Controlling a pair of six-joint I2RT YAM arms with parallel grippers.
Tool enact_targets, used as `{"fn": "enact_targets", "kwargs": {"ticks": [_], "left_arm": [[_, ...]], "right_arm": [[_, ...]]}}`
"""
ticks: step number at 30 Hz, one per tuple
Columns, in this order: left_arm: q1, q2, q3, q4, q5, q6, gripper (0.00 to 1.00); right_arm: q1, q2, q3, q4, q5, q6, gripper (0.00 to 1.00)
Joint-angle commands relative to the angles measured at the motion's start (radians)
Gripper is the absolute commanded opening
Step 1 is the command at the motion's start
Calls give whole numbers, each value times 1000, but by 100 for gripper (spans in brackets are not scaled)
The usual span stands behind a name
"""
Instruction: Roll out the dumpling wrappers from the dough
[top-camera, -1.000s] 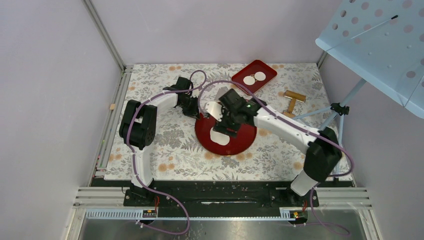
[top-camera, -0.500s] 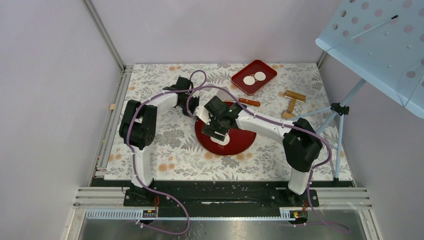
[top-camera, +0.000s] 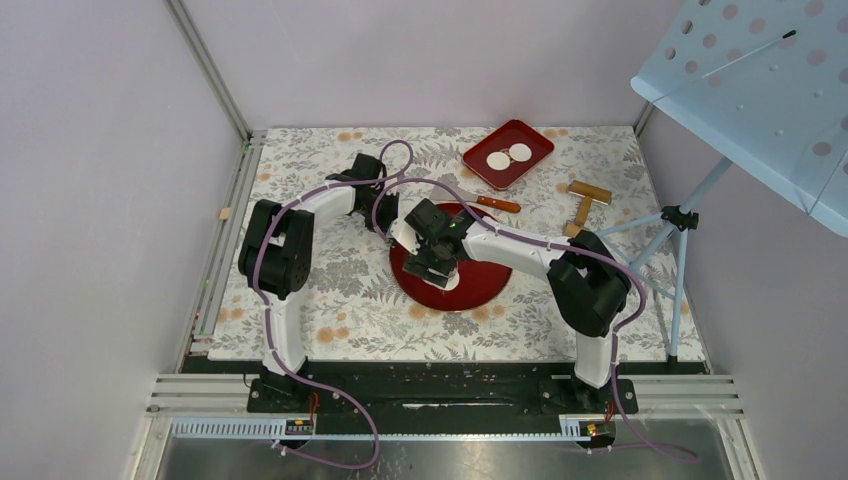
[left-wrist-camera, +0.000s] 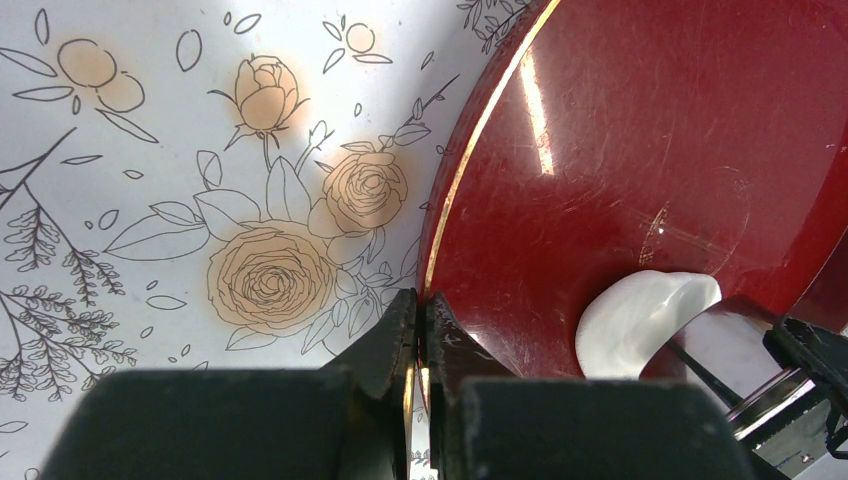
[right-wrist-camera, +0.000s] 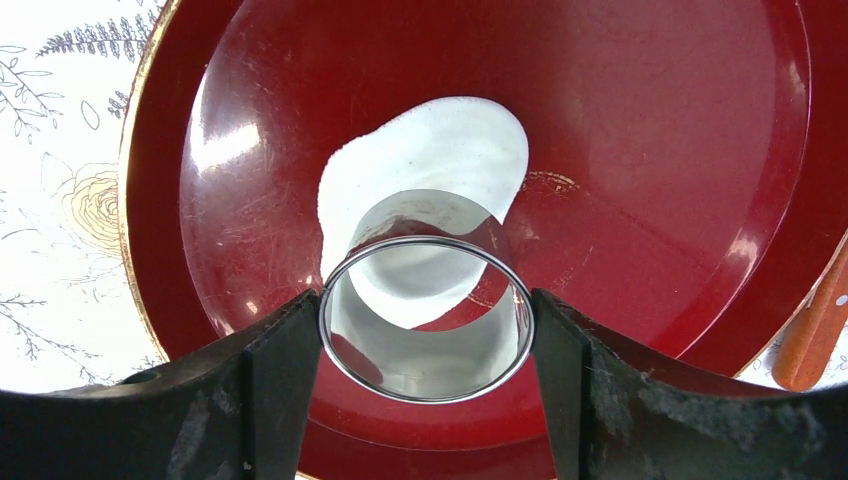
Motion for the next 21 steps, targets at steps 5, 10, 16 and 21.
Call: {"fn": "enact_targets", "kwargs": {"ticks": [5,10,16,21], "left_arm": [[22,-6,-19,20,-40,9,0],[22,-4,-18,19,-37,9,0],[24,-6,-20,20,-35,9,0],[25,-6,-21,20,-34,8,0]], "right_arm": [[9,14,-7,12,-25,20,56],[9,26,-7,0,-24,15,55],[10,34,-7,0,-14,9,55],[9,45,-11,1,-16,6,55]]}}
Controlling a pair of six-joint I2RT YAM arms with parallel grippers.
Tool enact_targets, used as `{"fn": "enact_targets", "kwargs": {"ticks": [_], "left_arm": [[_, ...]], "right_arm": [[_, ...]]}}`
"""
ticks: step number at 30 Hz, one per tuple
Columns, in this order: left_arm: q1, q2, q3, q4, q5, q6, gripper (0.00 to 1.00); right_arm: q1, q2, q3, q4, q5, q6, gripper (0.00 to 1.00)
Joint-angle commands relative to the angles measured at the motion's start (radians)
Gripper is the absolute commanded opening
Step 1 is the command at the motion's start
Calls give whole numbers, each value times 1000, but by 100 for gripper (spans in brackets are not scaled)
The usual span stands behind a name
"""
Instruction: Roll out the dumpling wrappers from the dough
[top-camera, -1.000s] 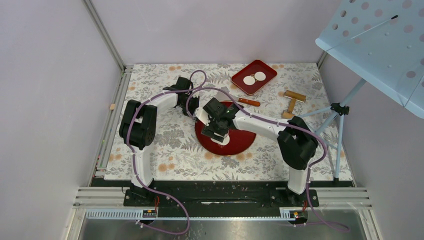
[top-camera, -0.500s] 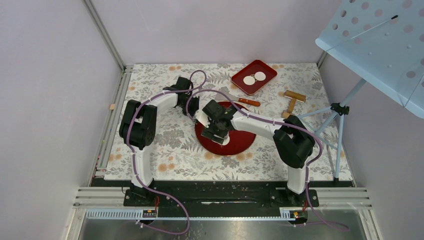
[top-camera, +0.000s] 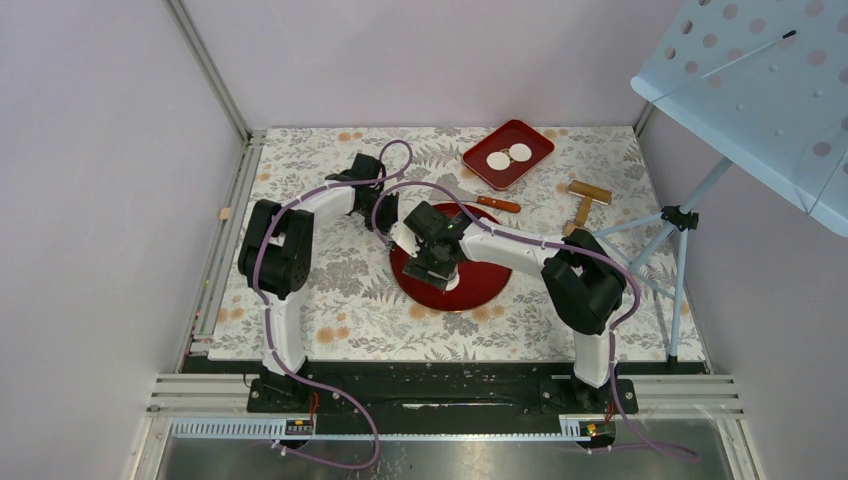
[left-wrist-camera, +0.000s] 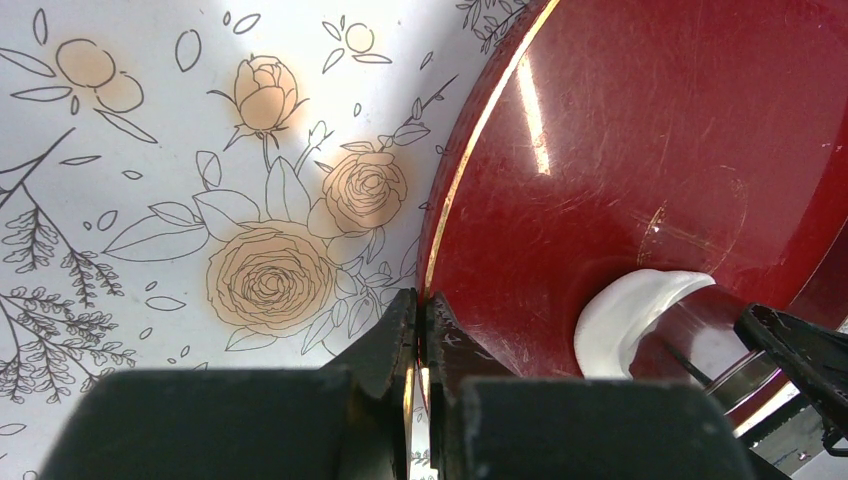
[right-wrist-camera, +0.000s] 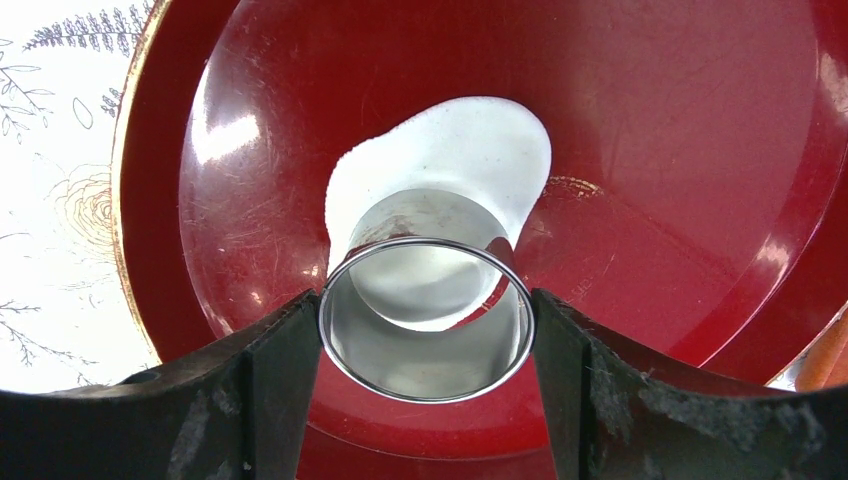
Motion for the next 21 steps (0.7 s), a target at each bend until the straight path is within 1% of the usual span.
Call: {"fn": "enact_targets", "kwargs": {"ticks": [1,21], "left_arm": [[23,-6,-19,16,-39,8,0],[26,-6,-18,17,-35,8,0]], "right_arm": [[9,21,-8,-3,-6,3,55],[9,86,11,-54,-38,-2,54]]}}
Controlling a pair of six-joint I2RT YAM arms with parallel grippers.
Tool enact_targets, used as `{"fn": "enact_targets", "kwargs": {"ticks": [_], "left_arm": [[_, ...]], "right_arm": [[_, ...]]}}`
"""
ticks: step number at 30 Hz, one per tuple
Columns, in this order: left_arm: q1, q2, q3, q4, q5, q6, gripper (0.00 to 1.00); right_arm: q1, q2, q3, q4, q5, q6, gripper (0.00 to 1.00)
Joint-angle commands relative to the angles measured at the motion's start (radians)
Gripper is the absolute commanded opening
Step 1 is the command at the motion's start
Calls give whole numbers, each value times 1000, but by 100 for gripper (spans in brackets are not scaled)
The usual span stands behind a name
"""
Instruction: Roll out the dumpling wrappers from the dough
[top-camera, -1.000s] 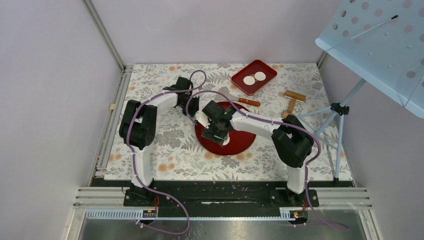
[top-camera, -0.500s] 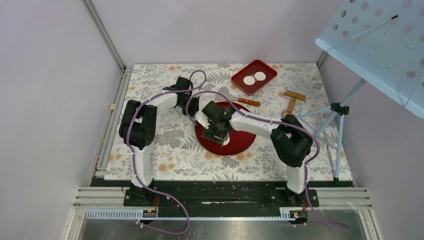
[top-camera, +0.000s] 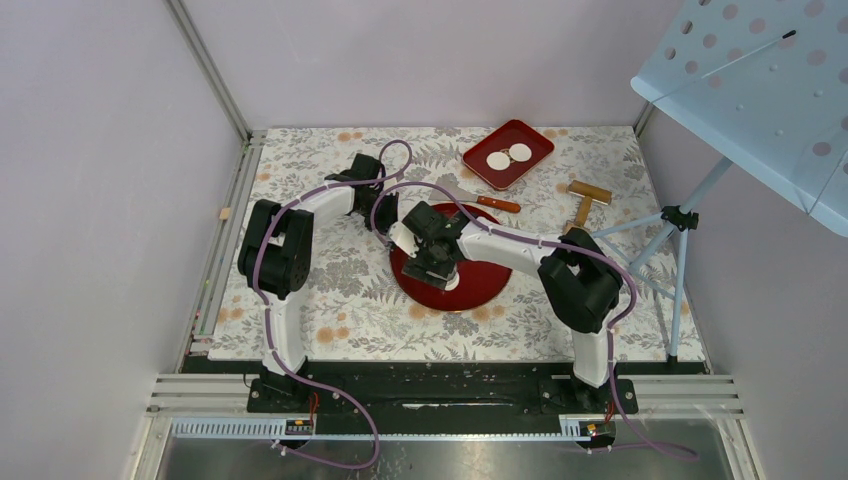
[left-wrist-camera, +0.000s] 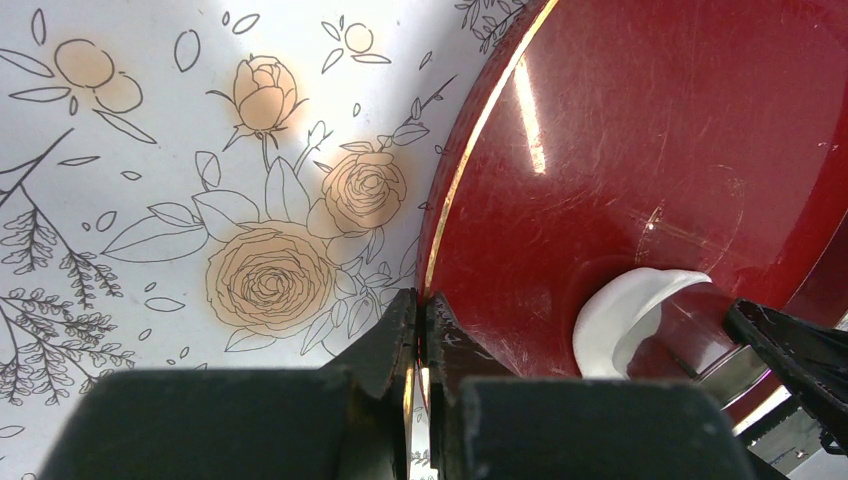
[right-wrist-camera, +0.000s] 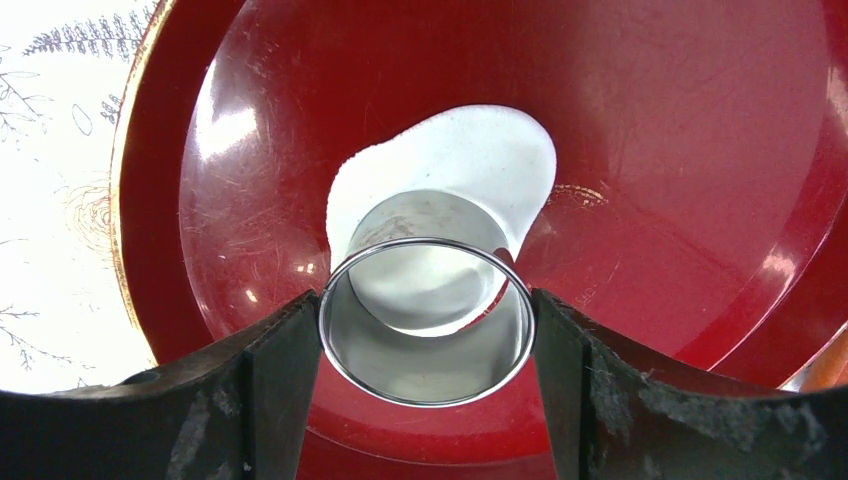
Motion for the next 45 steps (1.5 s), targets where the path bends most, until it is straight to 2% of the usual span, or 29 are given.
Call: {"fn": "enact_targets", "kwargs": {"ticks": [1,17,28,37,45], "left_arm": [[24,-6,-16,13,-43,8,0],[23,-4,-16,14,-43,7,0],[23,-3,-16,12,-45,6,0],[23,-5,-17,12,-48,4,0],[23,-5,-15,14,-52,2,0]], "right_arm": [[8,69,-2,-49,-31,0,54],[-50,116,56,-145,-188,7,51],[-51,190,137,-248,-220,11,49],[-67,222,179,-298,-214,47,49],[-68,221,162,-279,-136,168,48]]}}
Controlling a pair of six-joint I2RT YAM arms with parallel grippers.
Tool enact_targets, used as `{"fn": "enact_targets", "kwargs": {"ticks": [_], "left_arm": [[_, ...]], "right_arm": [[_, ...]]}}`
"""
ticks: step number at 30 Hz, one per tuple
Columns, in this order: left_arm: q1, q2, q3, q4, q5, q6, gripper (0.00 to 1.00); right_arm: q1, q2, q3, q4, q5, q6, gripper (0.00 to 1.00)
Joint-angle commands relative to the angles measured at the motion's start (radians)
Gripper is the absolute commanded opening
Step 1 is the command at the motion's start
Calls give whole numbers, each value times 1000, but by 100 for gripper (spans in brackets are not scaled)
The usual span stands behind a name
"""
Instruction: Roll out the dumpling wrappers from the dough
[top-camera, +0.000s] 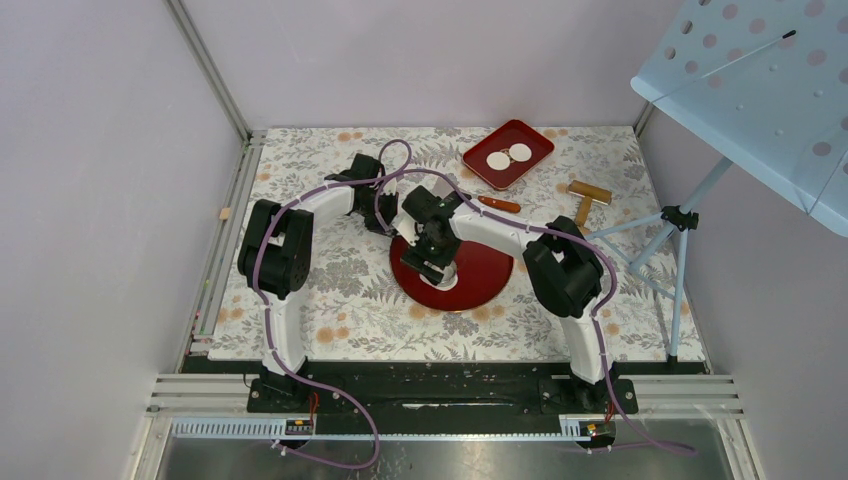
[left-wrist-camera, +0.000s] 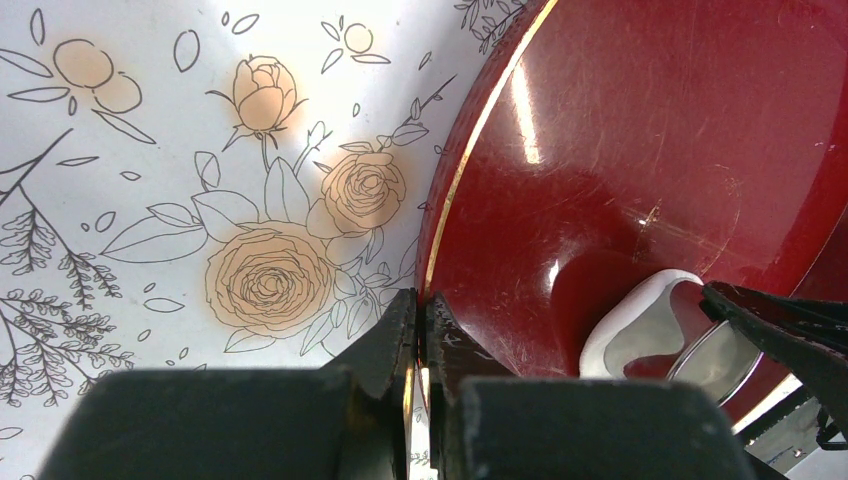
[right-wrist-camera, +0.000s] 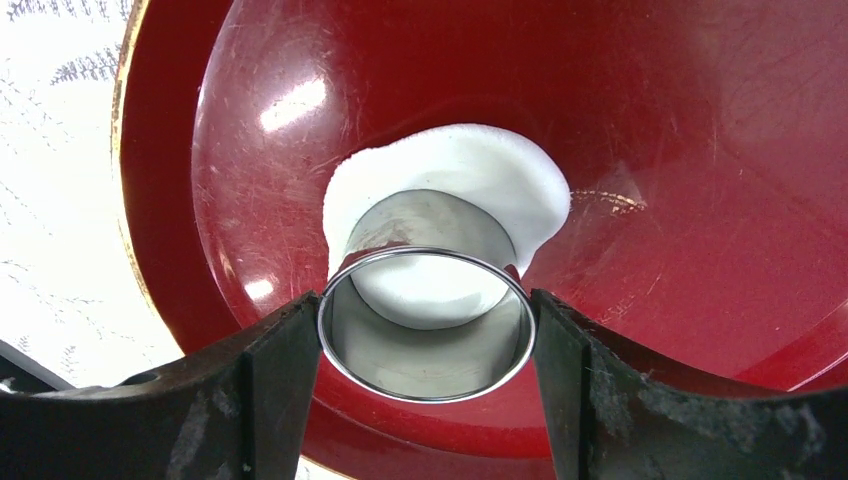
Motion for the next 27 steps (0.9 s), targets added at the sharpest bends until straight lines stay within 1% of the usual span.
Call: {"fn": "enact_targets", "kwargs": {"ticks": [1,4,9,13,14,17,22,27], "left_arm": [[22,-5,-14,11,-58,3,0],[23,-4,-13,9,-58,3,0],[23,-4,-13,10,-56,3,0],[23,-3,-12,10,-59,1,0],[23,-3,-13,10,-60,1,0],[24,-6,-14,10,-59,1,0],[25,-3,-12,9,-57,1,0],[26,-5,-16,10,-57,1,0]], "right_arm": [[-1,70,-61,-51,12,123,48],[0,48,-97,-17,47,165,48],[3,29,-118,-5,62,117,49],[17,38,-104,2,153,107,52],[18,43,-96,-3,158,113,56],[19,32,-93,-9,142,111,73],[19,-84,-116,26,106,51,98],[17,-163,-87,18,44,-13,100]]}}
